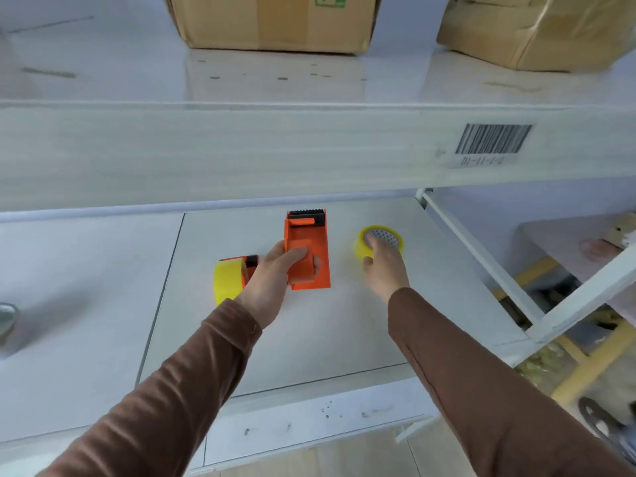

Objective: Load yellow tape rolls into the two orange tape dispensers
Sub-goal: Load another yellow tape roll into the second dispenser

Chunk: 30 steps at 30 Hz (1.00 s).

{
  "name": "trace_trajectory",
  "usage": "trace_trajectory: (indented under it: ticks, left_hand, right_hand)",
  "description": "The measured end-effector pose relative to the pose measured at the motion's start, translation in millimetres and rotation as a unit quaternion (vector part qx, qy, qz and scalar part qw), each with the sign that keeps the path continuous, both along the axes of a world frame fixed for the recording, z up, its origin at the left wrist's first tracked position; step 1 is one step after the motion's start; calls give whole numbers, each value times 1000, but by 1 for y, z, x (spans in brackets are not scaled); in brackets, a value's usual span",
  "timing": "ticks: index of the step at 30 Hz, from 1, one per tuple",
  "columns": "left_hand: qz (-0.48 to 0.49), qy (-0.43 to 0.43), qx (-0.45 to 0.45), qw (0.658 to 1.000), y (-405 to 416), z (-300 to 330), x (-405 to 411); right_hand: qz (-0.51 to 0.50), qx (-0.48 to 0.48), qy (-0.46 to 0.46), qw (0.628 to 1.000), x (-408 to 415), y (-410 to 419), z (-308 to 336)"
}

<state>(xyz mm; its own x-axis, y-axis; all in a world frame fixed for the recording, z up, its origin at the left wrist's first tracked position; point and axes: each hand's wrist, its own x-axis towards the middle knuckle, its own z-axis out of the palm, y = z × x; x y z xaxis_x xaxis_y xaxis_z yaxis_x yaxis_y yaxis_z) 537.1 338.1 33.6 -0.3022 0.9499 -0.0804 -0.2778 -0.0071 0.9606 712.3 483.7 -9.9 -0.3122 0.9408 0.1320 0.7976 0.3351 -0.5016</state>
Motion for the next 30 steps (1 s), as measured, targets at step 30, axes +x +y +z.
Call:
trace_trajectory:
  ticks: [30]
  left_hand:
    - [109, -3, 2, 994, -2, -7, 81]
  right_hand:
    - [144, -195, 302, 922, 11, -70, 52]
